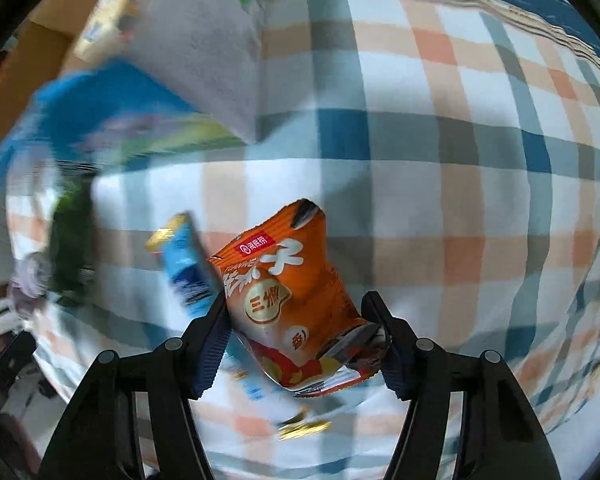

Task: Organize soft objects
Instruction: 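Grasp the green Deeyeo bag with left tool while right tool grasps orange snack bag, then carry both bags into the box and open both tools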

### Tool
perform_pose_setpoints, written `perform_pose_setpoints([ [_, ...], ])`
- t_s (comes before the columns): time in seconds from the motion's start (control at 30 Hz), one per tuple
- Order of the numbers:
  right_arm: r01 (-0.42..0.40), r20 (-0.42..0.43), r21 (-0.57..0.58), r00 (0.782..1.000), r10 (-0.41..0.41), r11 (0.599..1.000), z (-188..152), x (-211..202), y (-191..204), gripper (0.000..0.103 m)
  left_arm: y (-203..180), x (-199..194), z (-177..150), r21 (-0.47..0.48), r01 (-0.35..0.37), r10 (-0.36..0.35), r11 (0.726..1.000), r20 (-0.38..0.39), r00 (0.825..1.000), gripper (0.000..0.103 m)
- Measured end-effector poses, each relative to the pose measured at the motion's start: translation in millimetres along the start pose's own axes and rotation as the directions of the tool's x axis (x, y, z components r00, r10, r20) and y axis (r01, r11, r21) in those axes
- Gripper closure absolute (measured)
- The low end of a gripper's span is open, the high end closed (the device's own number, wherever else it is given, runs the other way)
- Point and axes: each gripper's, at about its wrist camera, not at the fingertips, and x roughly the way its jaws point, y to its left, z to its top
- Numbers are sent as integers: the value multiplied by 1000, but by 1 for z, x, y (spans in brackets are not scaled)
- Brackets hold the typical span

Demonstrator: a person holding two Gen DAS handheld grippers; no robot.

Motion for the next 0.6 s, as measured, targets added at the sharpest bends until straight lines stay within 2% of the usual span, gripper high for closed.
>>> perform_pose_setpoints([
  [0.17,-78,27,73,997,76,994,-8,-12,6,36,-20,26,46,69,58,-51,996,-87,995,4],
  [0.33,-106,29,122,994,103,987,-7,-20,21,36,-40,69,64,124,84,-58,989,-203,977,4],
  [0.37,-111,28,129,994,108,985,-8,-21,22,36,-41,72,66,127,74,-49,989,-189,981,16],
  [0.4,-116,27,132,993,113,984,-6,-21,22,36,-42,73,67,130,61,-39,990,-169,985,36],
  [0.47,-116,20,135,993,114,984,-8,-21,34,36,-43,75,66,143,57,-33,988,-161,986,62],
  [0.53,-119,11,134,993,119,984,-16,-18,42,36,-44,72,60,179,36,-8,983,-154,988,67],
  [0.6,-131,-8,125,991,134,983,-25,-14,51,36,-44,64,44,232,-18,44,973,-107,993,69],
])
